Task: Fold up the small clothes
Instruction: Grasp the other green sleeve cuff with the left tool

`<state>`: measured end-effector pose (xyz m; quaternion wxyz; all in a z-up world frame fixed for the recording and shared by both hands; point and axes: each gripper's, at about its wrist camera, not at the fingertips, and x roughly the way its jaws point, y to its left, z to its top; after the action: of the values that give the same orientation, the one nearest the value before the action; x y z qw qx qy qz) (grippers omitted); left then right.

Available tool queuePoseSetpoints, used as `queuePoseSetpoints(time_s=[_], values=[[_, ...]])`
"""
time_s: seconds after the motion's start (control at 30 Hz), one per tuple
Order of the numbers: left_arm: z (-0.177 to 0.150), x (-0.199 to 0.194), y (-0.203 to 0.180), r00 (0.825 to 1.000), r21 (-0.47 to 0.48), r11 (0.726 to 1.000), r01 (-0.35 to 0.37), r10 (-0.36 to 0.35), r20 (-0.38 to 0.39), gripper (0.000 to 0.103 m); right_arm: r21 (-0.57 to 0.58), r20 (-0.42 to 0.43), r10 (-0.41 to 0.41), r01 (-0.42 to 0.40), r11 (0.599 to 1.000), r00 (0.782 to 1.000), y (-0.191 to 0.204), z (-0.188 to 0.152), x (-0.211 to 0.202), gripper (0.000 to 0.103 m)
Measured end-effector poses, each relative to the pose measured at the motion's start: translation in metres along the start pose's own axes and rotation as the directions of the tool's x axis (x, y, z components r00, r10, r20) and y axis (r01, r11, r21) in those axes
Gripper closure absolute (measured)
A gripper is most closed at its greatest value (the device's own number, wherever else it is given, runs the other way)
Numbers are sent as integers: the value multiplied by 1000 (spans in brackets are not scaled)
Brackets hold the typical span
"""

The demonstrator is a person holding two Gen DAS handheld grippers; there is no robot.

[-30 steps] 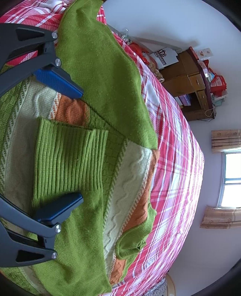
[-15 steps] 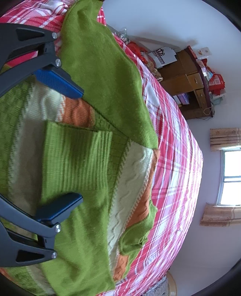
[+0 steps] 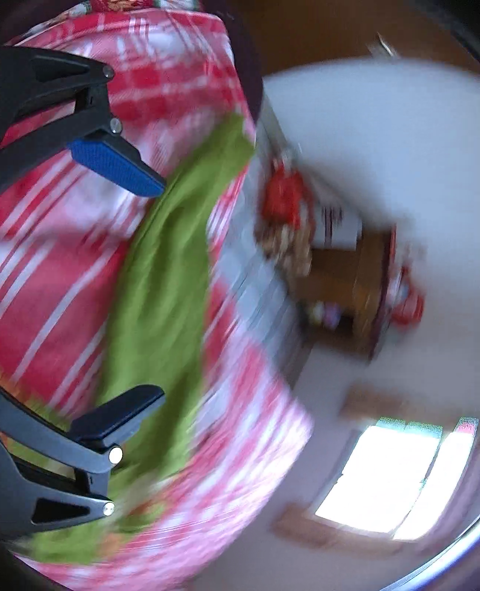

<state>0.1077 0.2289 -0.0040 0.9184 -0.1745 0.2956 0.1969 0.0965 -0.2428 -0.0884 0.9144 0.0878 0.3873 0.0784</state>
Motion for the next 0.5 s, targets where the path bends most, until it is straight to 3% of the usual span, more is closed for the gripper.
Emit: queuePoseSetpoints(time_s=[0.13, 0.17, 0.33, 0.43, 0.5], values=[[31, 25, 71, 991, -217, 968, -126, 135, 26, 4, 38, 6, 35, -35, 999, 999, -5, -1, 0, 102], [36, 38, 89, 989, -264, 954, -141, 146, -1, 10, 42, 7, 37, -37, 998, 999, -6, -2, 0, 102], [32, 92, 119, 986, -359, 922, -145, 107, -126, 30, 39, 8, 34, -34, 999, 999, -2, -4, -1, 102], [24, 114, 119, 985, -383, 915, -128, 71, -158, 30, 48, 7, 42, -42, 998, 999, -5, -4, -1, 102], [25, 111, 111, 988, -372, 919, -128, 85, -131, 30, 56, 7, 49, -50, 997, 999, -7, -5, -1, 102]])
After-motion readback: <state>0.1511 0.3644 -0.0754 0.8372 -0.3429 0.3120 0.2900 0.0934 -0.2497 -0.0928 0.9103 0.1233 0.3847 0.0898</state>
